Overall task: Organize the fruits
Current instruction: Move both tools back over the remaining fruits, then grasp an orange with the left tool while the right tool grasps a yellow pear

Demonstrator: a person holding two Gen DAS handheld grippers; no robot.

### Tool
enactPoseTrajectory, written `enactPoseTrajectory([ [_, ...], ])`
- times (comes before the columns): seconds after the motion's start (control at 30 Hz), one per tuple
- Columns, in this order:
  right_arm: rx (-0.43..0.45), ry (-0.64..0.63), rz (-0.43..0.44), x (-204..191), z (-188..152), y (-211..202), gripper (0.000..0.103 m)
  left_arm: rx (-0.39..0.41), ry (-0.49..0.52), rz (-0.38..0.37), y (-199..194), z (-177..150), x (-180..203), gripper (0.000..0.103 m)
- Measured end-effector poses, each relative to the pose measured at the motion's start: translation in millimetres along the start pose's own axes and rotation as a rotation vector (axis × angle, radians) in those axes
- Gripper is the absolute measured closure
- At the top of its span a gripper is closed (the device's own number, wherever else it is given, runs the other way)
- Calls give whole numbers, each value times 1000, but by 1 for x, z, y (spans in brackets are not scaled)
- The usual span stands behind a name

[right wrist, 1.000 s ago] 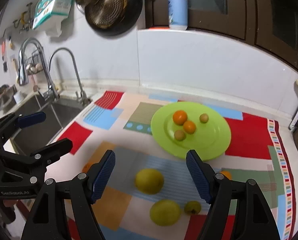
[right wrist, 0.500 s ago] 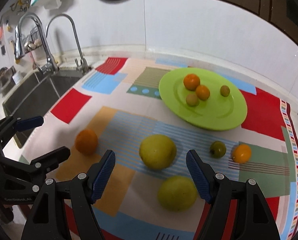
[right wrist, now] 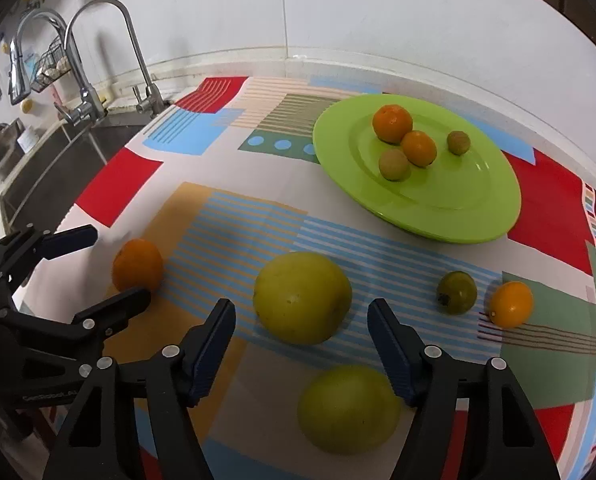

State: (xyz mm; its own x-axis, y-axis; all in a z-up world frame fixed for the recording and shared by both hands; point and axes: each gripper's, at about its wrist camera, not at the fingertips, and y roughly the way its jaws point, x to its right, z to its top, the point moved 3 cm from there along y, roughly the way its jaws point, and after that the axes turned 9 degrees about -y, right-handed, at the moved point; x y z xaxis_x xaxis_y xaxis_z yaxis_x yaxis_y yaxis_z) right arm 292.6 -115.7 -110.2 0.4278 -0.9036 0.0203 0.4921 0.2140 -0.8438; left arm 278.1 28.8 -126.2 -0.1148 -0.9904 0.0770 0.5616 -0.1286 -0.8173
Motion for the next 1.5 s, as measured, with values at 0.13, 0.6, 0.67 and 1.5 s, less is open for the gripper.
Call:
enactPoseTrajectory([
  [0.13,-5,-1,18,1,2,6,41,-12,-9,-14,5,2,1,36],
  [0.6,-8,1,34,2,5,14,50,-27,7,-62,10,3,10,62],
  [0.67,-2,3,29,2,4,13,50,-23,5,-59,9,4,10,62],
  [1.5,235,67,-56,15,2,-87,50,204,49,-122,-74,31,46,62],
])
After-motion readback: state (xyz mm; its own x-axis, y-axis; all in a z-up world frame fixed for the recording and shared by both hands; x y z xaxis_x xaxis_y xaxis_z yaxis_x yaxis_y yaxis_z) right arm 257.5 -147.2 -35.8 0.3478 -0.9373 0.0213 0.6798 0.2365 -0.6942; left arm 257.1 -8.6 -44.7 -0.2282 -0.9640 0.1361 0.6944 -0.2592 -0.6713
